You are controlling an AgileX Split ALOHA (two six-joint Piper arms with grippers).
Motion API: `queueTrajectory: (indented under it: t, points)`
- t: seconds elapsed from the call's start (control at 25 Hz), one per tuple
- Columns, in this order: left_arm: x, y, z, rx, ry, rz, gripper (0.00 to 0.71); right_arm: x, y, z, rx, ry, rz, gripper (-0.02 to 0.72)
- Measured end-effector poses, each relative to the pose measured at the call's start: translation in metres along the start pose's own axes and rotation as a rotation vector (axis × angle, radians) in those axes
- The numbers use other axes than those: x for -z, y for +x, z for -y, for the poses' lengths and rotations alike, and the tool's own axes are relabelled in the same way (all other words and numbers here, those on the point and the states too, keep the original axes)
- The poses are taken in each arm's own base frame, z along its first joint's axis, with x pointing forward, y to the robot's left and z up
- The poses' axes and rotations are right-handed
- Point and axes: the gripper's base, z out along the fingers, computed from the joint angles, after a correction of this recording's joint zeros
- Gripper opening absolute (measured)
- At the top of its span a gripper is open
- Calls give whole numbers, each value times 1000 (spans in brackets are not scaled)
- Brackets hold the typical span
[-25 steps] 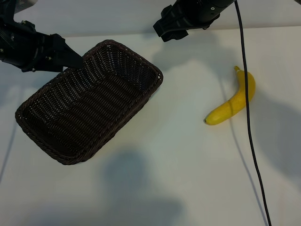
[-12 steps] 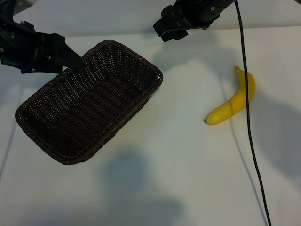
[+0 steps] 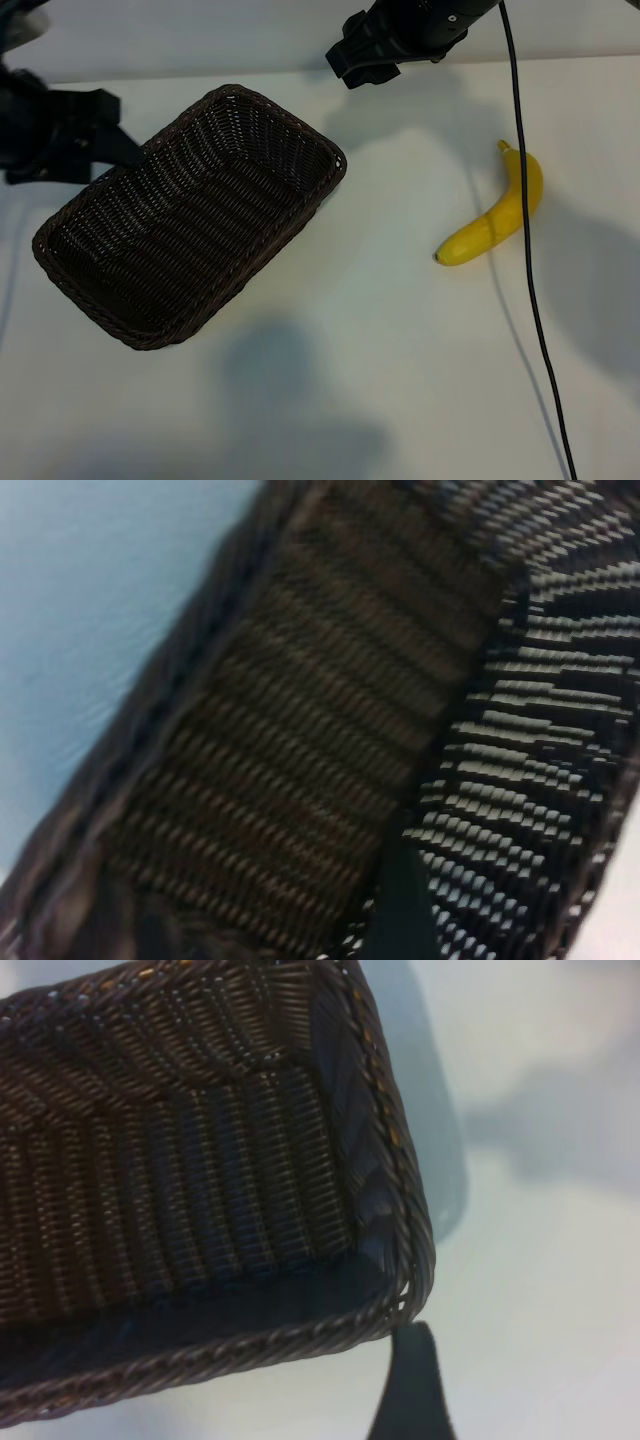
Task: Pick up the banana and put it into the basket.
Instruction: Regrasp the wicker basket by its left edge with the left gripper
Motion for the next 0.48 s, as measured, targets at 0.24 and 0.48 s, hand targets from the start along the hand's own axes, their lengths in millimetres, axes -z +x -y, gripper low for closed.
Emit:
queueTrajectory:
  t: [0.24, 0.48]
  points:
    - [14, 44, -4, 104, -43, 96, 598, 0, 0, 0, 0, 0, 0, 563]
    - [12, 83, -12, 197, -57, 159, 597, 0, 0, 0, 0, 0, -1, 563]
